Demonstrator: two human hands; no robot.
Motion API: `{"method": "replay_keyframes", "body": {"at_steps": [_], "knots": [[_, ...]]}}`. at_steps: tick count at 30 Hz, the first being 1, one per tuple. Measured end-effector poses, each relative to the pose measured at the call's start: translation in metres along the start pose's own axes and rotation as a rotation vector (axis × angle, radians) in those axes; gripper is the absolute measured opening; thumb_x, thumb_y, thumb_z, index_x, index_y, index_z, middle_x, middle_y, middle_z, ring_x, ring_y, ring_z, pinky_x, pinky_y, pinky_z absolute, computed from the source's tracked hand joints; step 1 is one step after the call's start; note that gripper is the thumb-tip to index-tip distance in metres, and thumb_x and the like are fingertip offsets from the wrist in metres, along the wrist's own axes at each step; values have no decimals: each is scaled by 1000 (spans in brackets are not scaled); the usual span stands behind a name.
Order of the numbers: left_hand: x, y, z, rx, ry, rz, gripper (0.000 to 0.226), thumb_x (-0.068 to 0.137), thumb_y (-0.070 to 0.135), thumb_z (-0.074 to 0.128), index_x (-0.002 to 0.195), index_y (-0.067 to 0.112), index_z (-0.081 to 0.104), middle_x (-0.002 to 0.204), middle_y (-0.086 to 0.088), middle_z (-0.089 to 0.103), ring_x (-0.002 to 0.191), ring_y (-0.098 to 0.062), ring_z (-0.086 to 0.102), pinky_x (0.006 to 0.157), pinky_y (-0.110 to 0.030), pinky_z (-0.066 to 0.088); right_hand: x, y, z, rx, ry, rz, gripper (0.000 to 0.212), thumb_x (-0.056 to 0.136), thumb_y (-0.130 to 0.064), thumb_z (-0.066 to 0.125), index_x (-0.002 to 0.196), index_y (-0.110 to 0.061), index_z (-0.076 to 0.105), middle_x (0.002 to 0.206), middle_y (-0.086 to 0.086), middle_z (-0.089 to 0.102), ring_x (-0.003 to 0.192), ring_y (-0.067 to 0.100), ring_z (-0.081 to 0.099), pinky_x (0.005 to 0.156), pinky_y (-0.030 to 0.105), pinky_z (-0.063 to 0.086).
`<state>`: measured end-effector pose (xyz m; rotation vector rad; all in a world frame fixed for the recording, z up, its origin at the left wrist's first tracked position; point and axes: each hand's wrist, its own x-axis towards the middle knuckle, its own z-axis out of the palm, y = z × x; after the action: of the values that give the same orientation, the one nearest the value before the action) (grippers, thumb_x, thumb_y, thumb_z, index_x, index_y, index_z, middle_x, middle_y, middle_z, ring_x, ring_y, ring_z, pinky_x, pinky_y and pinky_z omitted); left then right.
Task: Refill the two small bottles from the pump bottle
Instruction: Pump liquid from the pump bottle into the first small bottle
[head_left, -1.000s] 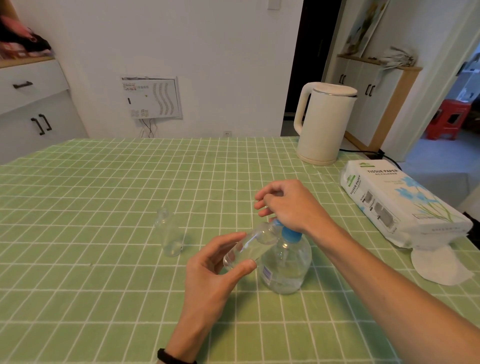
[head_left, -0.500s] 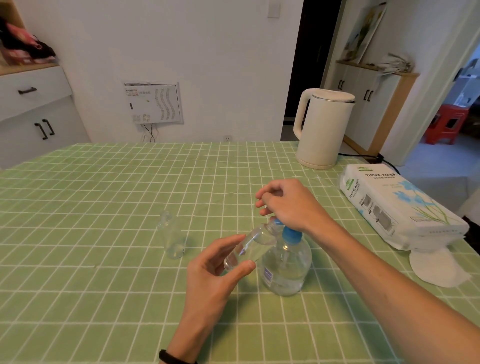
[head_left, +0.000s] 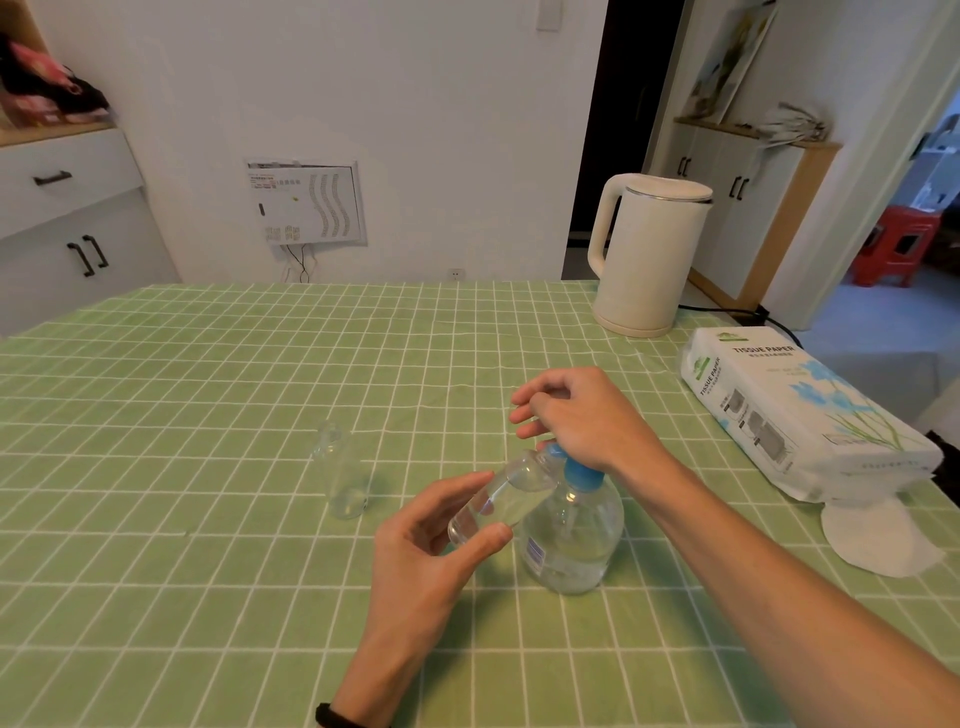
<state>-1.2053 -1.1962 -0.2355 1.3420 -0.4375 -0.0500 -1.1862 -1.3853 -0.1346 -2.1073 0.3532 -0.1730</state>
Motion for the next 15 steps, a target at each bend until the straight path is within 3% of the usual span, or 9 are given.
{"method": "replay_keyframes", "body": {"at_steps": [7,11,15], "knots": [[1,2,0,-14,0,5,49,66,29,91,114,32,81,117,2,82,113,-17,78,100,-33,62,1,-3,-4,97,-1,-8,22,103,-7,54,106,-16,75,97,-1,81,86,12,80,80,34,65],[1,1,0,-3,-21,11,49,68,29,92,115,35,81,119,3,82,115,-18,77,101,-30,60,4,-4,-5,55,-1,-58,20,104,-13,56,107,-19,75,96,-4,81,85,10,79,75,29,65],[1,-1,2,-14,-14,11,48,67,26,92,114,33,82,117,1,82,112,-17,78,92,-22,61,6,-2,-3,110,1,-31,22,105,-11,55,104,-17,76,95,-2,81,82,10,79,69,26,63]]}}
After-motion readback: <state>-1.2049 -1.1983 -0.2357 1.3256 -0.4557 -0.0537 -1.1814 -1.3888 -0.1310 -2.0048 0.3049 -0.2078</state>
